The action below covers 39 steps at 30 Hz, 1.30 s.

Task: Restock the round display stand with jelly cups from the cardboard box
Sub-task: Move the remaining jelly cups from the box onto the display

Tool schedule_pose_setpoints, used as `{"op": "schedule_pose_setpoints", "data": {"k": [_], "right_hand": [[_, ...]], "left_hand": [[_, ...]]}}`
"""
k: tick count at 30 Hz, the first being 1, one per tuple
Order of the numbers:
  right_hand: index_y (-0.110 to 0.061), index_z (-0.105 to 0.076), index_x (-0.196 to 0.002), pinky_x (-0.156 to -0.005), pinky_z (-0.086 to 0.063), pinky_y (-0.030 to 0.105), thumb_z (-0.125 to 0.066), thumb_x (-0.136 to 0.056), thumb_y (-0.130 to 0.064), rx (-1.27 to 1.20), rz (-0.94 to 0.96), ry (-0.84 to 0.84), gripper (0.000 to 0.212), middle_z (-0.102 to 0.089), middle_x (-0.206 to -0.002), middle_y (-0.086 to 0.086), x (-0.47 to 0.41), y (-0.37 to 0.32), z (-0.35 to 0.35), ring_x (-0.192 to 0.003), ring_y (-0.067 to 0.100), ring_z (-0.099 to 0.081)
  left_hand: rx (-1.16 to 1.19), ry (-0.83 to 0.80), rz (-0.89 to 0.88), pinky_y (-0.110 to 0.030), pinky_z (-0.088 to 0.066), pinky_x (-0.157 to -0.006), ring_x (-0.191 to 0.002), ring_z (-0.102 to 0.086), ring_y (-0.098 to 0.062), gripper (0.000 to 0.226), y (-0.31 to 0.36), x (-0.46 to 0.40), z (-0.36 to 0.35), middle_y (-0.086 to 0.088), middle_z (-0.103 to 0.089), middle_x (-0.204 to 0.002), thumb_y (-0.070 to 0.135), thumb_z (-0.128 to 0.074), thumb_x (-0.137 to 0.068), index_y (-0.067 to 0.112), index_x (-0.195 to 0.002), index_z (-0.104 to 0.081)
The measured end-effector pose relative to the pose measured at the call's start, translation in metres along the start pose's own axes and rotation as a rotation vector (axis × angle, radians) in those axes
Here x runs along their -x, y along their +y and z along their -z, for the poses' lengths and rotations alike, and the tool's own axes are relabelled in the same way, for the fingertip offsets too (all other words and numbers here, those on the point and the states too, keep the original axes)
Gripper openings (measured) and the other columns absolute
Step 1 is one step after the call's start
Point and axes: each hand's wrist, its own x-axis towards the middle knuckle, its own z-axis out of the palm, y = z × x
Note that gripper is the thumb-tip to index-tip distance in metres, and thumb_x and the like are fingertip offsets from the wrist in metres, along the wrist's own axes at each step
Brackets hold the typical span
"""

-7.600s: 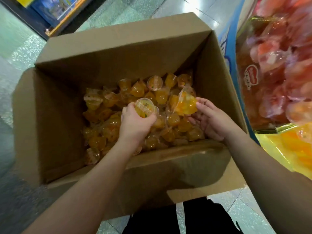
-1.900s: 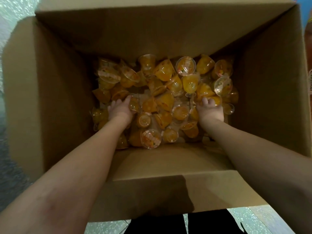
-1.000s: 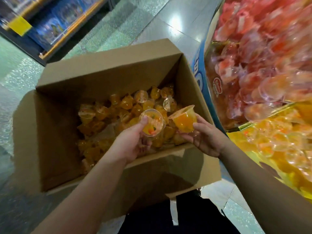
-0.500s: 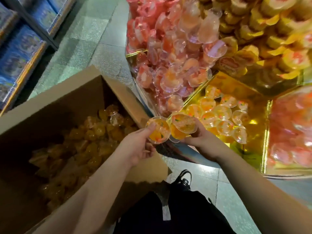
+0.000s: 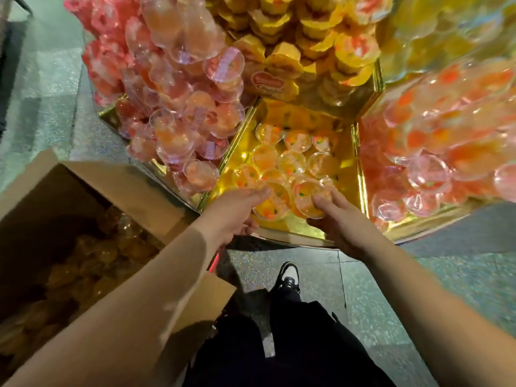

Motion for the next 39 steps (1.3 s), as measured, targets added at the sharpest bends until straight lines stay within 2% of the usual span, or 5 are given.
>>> {"op": "schedule_pose_setpoints", "data": {"k": [5,10,23,30,39], "right_hand": [[-0.01,-0.054,-0.126,-0.063,-0.051,0.019,-0.064,-0.093,-0.014,-0.044,-0.054,0.209,0.035,-0.067,-0.111,0.009,-0.002,0.014,0.021,-0.083,0.013,-0.067],[-0.01,-0.055,-0.116,-0.092,-0.051,0.038,-0.073,-0.087,-0.009,-0.051,-0.203,0.267,0.035,-0.066,-0.121,0.018,-0.013,0.028,0.031,-0.1,0.026,-0.063],[-0.01,-0.049,-0.128,-0.095,-0.052,0.041,-0.076,-0.087,-0.018,0.242,-0.285,0.368,0.05,-0.062,-0.118,0.01,-0.036,0.037,0.037,-0.094,0.023,-0.058],[-0.011,-0.04,-0.145,-0.097,-0.052,0.05,-0.076,-0.086,-0.023,0.3,-0.301,0.396,0.071,-0.064,-0.116,0.012,-0.041,0.043,0.045,-0.099,0.03,-0.064],[-0.004,-0.059,-0.125,-0.092,-0.049,0.037,-0.069,-0.093,-0.015,0.391,-0.316,0.366,0.036,-0.062,-0.115,0.012,-0.059,0.038,0.028,-0.099,0.025,-0.057]], "left_hand": [[-0.371,-0.064,-0.072,-0.026,-0.038,-0.05,-0.067,-0.054,-0.018,0.053,0.019,-0.045,-0.007,-0.009,-0.061,-0.112,0.046,-0.063,-0.093,0.018,-0.137,-0.055],[-0.705,-0.149,-0.092,-0.023,-0.036,-0.048,-0.066,-0.053,-0.021,0.051,0.041,-0.079,-0.004,-0.014,-0.064,-0.093,0.057,-0.064,-0.088,0.027,-0.13,-0.061],[-1.105,-0.324,-0.123,-0.026,-0.038,-0.06,-0.055,-0.044,-0.016,0.053,0.029,-0.117,-0.024,-0.007,-0.06,-0.07,0.067,-0.055,-0.088,0.031,-0.126,-0.063],[-1.278,-0.295,-0.191,-0.03,-0.043,-0.075,-0.086,-0.062,-0.021,0.057,0.024,-0.123,-0.039,-0.008,-0.069,-0.096,0.064,-0.05,-0.092,0.022,-0.13,-0.062],[-1.422,-0.151,-0.299,-0.038,-0.044,-0.095,-0.128,-0.05,-0.029,0.057,0.0,-0.133,-0.046,-0.002,-0.056,-0.141,0.067,-0.055,-0.088,0.031,-0.132,-0.061]]}}
